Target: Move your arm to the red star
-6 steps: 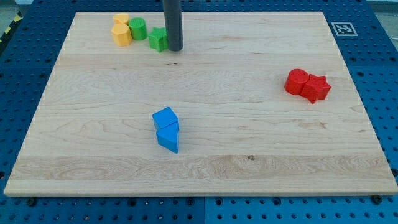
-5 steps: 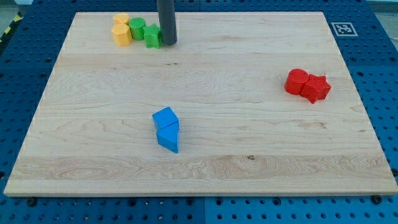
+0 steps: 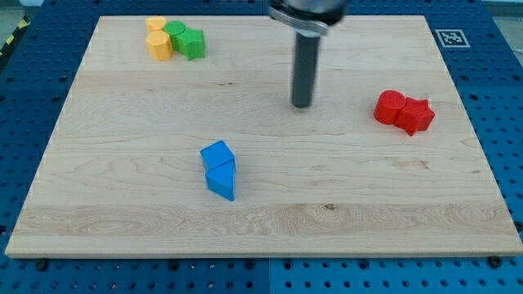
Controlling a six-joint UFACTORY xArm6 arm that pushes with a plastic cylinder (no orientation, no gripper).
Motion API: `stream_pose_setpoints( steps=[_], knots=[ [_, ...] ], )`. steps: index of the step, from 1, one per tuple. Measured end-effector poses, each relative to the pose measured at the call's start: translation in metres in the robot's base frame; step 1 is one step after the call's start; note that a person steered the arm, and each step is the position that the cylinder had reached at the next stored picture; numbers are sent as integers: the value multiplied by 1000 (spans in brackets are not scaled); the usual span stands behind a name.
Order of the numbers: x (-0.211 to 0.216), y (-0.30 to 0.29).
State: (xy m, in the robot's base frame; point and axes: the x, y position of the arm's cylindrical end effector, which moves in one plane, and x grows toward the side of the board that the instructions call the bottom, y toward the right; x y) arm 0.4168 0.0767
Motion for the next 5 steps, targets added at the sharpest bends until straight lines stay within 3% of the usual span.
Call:
stream_pose_setpoints(
  steps=[2,4,5],
  knots=[
    [77,121],
    [48,220],
    [46,223]
  ],
)
